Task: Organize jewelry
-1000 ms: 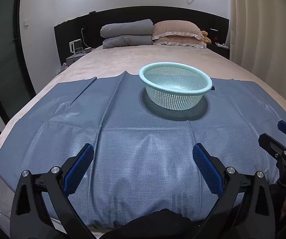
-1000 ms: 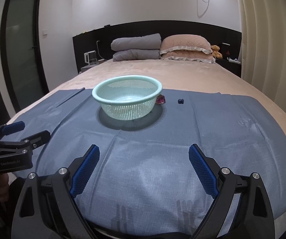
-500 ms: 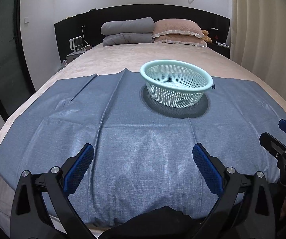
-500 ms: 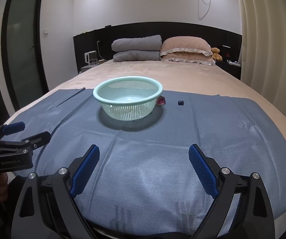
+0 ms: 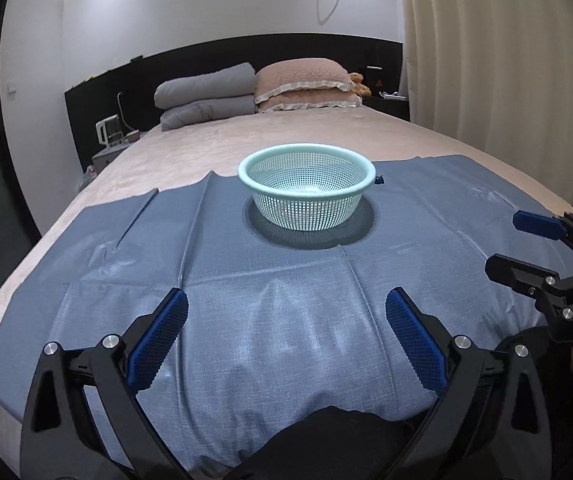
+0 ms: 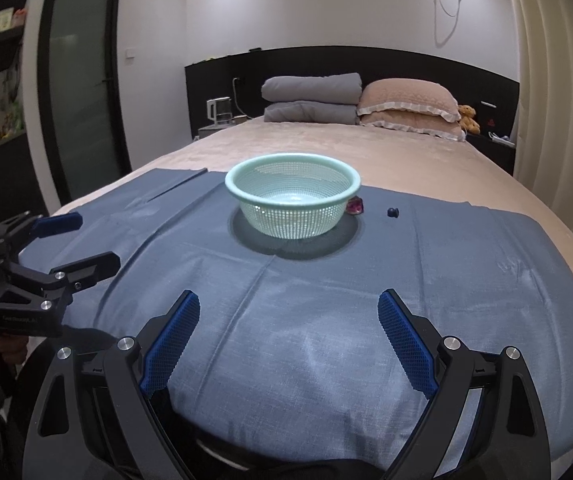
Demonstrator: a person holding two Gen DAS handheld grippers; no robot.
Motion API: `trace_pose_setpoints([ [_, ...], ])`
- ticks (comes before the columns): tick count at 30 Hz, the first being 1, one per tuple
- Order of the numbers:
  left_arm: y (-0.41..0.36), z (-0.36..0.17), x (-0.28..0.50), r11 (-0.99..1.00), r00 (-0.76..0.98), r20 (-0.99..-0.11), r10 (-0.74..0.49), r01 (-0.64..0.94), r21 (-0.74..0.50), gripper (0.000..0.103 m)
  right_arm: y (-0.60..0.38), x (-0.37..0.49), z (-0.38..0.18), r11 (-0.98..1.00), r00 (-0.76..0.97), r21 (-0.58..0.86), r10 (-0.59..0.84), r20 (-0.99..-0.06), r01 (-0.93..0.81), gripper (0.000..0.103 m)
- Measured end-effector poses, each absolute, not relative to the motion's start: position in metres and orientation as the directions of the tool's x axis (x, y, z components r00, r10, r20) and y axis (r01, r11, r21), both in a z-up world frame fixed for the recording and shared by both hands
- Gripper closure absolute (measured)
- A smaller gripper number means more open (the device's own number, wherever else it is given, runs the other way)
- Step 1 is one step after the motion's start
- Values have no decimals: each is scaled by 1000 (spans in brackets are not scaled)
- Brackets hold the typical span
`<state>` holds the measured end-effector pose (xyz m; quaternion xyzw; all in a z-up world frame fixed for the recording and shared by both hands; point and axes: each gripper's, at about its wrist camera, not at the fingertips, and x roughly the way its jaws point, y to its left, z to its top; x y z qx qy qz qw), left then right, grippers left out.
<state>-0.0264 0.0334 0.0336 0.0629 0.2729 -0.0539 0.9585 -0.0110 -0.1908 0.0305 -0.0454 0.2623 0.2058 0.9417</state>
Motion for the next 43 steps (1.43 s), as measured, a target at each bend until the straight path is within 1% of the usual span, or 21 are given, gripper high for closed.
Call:
trace_pose_setpoints([
  [2,34,32,-31,978,846,-527,-86,172,116,6,-191,-14,31,894,764,18,393,-511,-448,16],
  [3,35,31,-32,977,840,-533,-101,186,108,6,-190,-16,31,892,764,13,394,-511,-452,16],
  [5,38,30,-33,977,832,-539,-129,199,74,6,-192,-18,31,897,776,-9,377,-506,-442,16],
  [8,41,30,-32,980,829,-538,-156,199,23,6,-199,-19,31,904,781,3,370,-503,-427,16],
  [16,32,29,-30,983,840,-531,-116,174,62,6,-203,-21,28,916,795,-7,344,-499,-401,16],
  [24,34,27,-30,990,846,-528,-71,123,64,6,-212,-20,26,930,809,18,329,-488,-367,16],
  [31,40,27,-29,993,841,-535,-78,113,32,6,-219,-17,26,939,815,45,320,-484,-342,16],
  [43,42,24,-25,995,832,-551,-65,94,25,6,-215,-17,25,933,813,20,323,-484,-359,16],
])
